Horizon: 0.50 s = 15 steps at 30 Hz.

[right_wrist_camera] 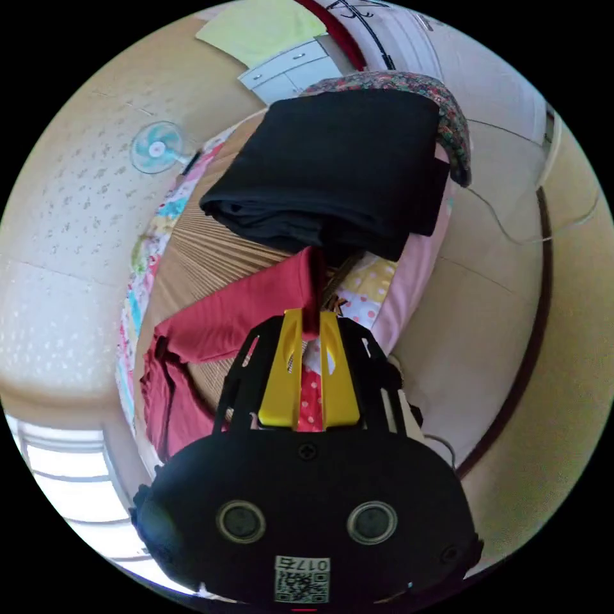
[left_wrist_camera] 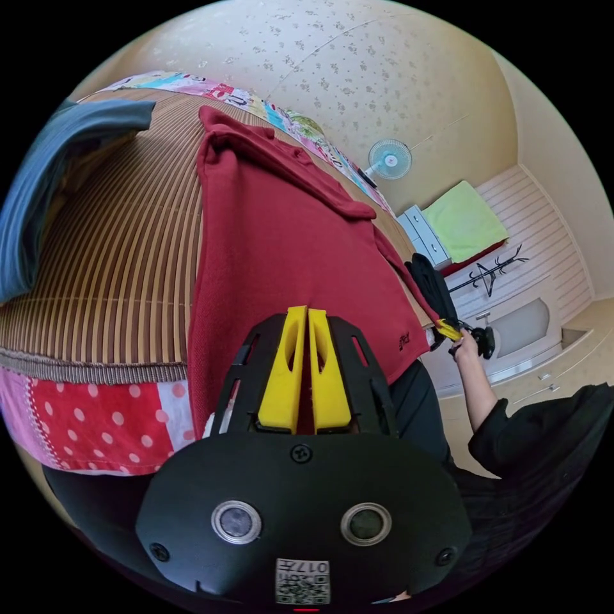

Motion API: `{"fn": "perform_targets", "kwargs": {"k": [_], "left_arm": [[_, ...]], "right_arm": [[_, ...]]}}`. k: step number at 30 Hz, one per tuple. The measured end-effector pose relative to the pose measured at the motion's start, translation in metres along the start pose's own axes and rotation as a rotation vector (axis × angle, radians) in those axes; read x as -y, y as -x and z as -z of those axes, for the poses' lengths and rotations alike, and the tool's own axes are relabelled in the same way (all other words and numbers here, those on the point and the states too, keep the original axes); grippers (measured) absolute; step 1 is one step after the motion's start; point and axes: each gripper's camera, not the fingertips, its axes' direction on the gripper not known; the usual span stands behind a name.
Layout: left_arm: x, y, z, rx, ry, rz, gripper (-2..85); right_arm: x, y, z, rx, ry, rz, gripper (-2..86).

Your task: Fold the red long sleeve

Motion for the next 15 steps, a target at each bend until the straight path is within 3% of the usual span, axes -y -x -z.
{"fn": "perform_targets", "kwargs": {"k": [4,7,11,15], "left_arm": [[0.002,0.000,0.000,-0.027,0.010,0.021,-1.0],[0.003,0.002,-0.001,-0.057,0.017,0.035,-1.0],[0.003,-0.001,-0.004,-0.076,0.026,0.024,-1.0],[0.002,-0.007,-0.009,-0.083,0.029,-0.009,-1.0]], "right_arm": [[0.025,0.061,-0.037,-0.463,0.119,-0.097,2.5],[0.013,0.075,-0.038,-0.328,-0.028,0.052,2.8],[0.000,0.060,-0.012,0.035,-0.102,0.175,2.9],[-0.002,0.095,0.027,0.271,-0.213,0.337,3.0]]}}
